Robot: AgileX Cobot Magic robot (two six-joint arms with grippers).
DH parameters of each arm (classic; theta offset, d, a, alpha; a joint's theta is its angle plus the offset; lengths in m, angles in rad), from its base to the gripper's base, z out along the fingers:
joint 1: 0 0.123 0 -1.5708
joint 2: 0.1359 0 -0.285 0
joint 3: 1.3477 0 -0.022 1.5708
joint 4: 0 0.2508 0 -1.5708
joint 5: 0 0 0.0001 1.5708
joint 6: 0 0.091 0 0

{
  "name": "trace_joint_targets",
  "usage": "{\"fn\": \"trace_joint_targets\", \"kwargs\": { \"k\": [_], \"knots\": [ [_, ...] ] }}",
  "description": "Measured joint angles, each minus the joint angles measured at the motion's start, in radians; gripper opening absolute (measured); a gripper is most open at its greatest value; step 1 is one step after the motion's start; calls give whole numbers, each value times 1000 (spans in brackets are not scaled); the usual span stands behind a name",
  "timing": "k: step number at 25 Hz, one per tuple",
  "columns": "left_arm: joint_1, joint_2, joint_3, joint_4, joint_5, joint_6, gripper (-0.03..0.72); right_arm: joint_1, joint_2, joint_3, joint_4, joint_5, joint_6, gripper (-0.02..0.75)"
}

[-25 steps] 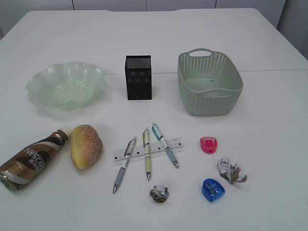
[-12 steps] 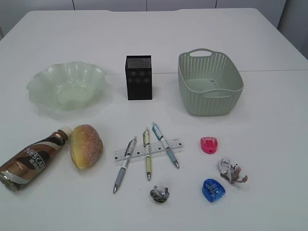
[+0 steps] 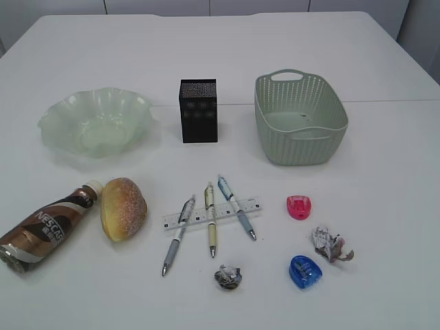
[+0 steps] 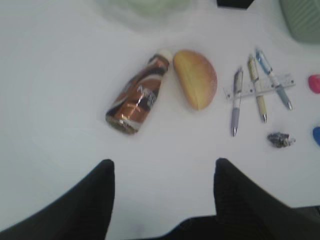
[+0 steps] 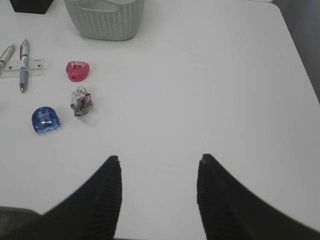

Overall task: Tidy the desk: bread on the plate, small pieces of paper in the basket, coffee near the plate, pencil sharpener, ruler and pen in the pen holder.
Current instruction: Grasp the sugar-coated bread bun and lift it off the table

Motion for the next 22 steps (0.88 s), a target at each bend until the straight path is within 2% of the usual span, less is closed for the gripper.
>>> {"fn": "trace_joint_targets", "kwargs": {
  "k": [2, 5, 11, 16, 19, 22],
  "knots": [
    [0, 84, -16, -6, 53, -35, 489, 0, 0, 0, -2, 2, 20, 364],
    [0, 180, -29, -30, 78, -59, 527, 0, 54, -7, 3, 25, 91, 364],
    [0, 318, -76, -59, 78, -56, 538, 0, 315, -79, 25, 107, 149, 364],
    [-9, 416, -114, -92, 51, -24, 540, 0, 574, -200, 70, 107, 167, 364],
    [-55, 458, -126, -94, 8, -20, 557, 0, 721, -282, 106, 107, 169, 364],
    [-131, 498, -128, -99, -56, -20, 580, 0, 849, -347, 116, 103, 171, 364]
  ]
}}
